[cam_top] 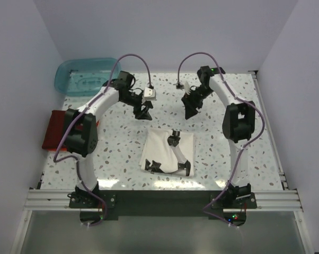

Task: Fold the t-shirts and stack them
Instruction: Fold the tshirt

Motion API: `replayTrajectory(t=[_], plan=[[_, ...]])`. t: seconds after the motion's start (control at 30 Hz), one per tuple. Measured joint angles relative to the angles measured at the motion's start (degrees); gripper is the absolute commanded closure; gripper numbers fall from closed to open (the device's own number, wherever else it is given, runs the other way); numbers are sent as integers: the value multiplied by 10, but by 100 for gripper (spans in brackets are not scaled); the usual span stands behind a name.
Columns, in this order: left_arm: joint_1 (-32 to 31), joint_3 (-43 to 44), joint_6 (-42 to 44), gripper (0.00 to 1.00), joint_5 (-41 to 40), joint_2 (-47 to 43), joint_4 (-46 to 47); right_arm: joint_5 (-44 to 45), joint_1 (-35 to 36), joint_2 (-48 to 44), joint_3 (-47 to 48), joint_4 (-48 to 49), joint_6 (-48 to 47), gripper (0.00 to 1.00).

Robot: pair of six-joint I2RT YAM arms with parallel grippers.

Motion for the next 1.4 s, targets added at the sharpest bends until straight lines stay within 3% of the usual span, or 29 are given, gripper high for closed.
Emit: replayTrajectory(t=[0.1, 0.27, 0.47, 0.63, 0.83, 0.97, 1.0, 1.03, 1.1, 1.17, 1.4], plan=[[8, 58, 6, 28, 12, 70, -78, -4, -31, -47, -63, -4, -17, 38], [9, 73, 8, 28, 14, 129, -158, -17, -25, -62, -127, -7, -30, 39], [8, 81, 18, 29, 15, 146, -196, -18, -4, -58, -193, 1, -31, 40], [6, 83, 22, 35, 15, 154, -205, -18, 0, -57, -208, 9, -43, 45], [-4, 83, 20, 51, 14, 161, -200, -12, 1, -57, -216, 8, -61, 61], [-9, 83, 19, 67, 14, 165, -195, -3, 1, -57, -219, 7, -74, 73], [-9, 83, 18, 73, 14, 166, -194, -1, 1, -57, -221, 6, -77, 77], [-9, 83, 17, 76, 13, 167, -193, 0, 1, -57, -221, 5, -79, 89], [-9, 83, 18, 89, 12, 167, -192, 3, 1, -57, -221, 2, -89, 98], [-9, 83, 17, 100, 9, 167, -192, 9, 1, -57, -221, -1, -93, 100], [-2, 83, 16, 100, 2, 163, -199, 28, 0, -71, -208, -7, -96, 100]])
